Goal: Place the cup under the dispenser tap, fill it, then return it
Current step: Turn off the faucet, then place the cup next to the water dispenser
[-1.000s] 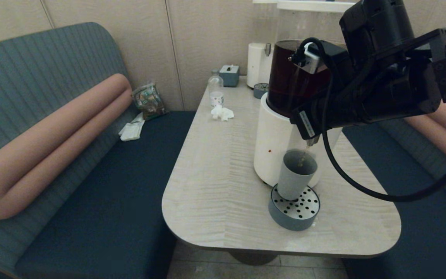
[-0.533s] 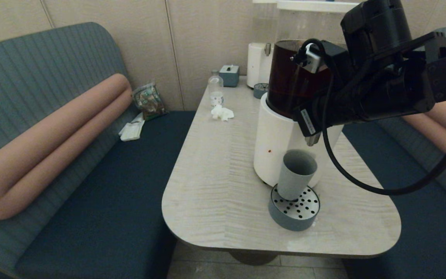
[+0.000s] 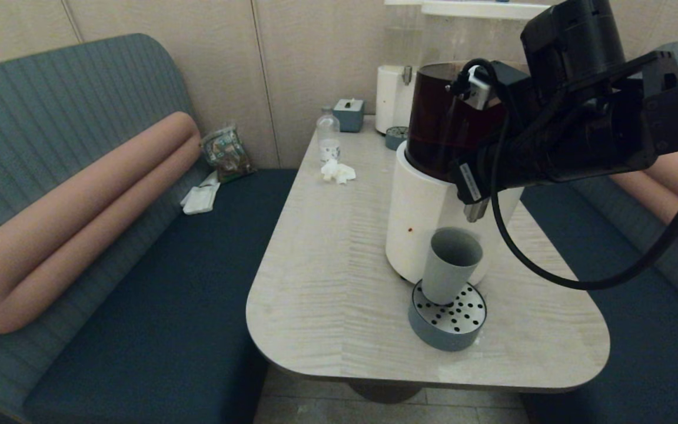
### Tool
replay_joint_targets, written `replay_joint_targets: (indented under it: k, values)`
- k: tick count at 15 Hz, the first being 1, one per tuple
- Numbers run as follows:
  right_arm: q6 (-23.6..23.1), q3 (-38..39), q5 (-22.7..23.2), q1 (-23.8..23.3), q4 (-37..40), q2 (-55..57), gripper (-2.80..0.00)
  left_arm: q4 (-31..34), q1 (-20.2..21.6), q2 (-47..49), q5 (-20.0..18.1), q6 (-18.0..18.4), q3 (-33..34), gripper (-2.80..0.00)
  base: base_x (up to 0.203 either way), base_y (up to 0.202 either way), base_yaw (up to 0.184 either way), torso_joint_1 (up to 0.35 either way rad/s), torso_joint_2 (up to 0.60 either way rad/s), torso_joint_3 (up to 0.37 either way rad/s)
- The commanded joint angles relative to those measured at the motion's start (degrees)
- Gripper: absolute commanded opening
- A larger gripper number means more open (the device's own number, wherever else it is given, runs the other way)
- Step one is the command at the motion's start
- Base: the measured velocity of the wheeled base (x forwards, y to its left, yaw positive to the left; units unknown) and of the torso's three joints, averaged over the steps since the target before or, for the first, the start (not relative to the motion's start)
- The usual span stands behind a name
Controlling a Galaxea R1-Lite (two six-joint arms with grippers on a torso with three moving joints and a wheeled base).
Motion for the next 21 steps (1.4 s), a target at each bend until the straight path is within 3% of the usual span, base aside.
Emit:
replay_joint_targets:
  k: [1,15,17,21]
  values:
    - [-0.1,-0.1,0.0,0.0,0.2,0.0,-2.8,0.0,0.0,0.1,0.0,0.0,0.0,-2.8,0.0,0.0,0.0,0.0,0.0,0.0]
    - [0.0,-2.5,0.1,3.6,0.6,-10.9,-2.8,0.0,0.0,0.1,0.0,0.0,0.0,-2.8,0.0,0.0,0.0,0.0,0.0,0.0]
    - [0.0,-2.4,0.3,2.0,0.6,-13.9,-2.8,0.0,0.0,0.1,0.0,0.0,0.0,-2.8,0.0,0.0,0.0,0.0,0.0,0.0]
    - [0.2,-0.8,1.6,-9.5,0.6,-21.2,-2.8,0.0,0.0,0.1,0.0,0.0,0.0,-2.8,0.0,0.0,0.0,0.0,0.0,0.0]
